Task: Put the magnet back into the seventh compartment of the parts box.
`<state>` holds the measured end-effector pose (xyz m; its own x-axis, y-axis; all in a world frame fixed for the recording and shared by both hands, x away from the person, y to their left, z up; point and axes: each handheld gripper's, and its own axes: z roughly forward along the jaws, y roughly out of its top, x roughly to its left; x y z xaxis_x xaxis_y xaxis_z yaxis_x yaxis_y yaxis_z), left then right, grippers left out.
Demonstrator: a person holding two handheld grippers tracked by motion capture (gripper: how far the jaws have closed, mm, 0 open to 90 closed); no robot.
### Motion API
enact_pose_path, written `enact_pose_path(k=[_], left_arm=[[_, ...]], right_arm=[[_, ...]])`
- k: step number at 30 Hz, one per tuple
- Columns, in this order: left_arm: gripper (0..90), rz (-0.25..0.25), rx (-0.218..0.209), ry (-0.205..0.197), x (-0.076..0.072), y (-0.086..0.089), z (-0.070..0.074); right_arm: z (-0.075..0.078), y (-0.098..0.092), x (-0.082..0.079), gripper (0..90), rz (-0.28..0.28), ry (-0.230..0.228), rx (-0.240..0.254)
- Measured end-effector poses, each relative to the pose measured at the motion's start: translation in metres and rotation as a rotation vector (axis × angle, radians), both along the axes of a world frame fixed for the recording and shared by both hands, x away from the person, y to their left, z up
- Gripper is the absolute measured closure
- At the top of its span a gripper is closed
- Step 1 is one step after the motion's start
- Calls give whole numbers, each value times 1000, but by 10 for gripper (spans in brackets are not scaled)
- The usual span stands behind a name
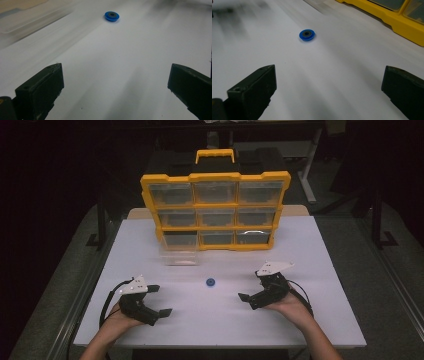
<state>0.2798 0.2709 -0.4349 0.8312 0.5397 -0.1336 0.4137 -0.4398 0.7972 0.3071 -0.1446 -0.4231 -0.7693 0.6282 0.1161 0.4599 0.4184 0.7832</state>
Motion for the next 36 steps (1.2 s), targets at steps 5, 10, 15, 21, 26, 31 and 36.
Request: enact_pose_path(k=[5,10,15,21,26,31,36], left_arm=[[3,-1,-3,4,0,0,0],[3,-1,-5,5,0,0,0],[3,-1,-7,7,0,1,0],[4,-2,-8,6,0,0,0],[4,-5,-6,5,0,0,-1],[5,-5,-11,4,0,0,0],[5,-9,-8,2,0,0,0]], right_arm=[[1,3,3,0,8,-6,-2],[2,6,7,0,11,-3,0],[2,9,9,0,16,-8,-4],[2,12,13,0,21,-2,-3],[3,15,16,0,25,-1,-12],[7,19,19,0,27,-2,-11],[8,21,22,0,28,-4,-4]])
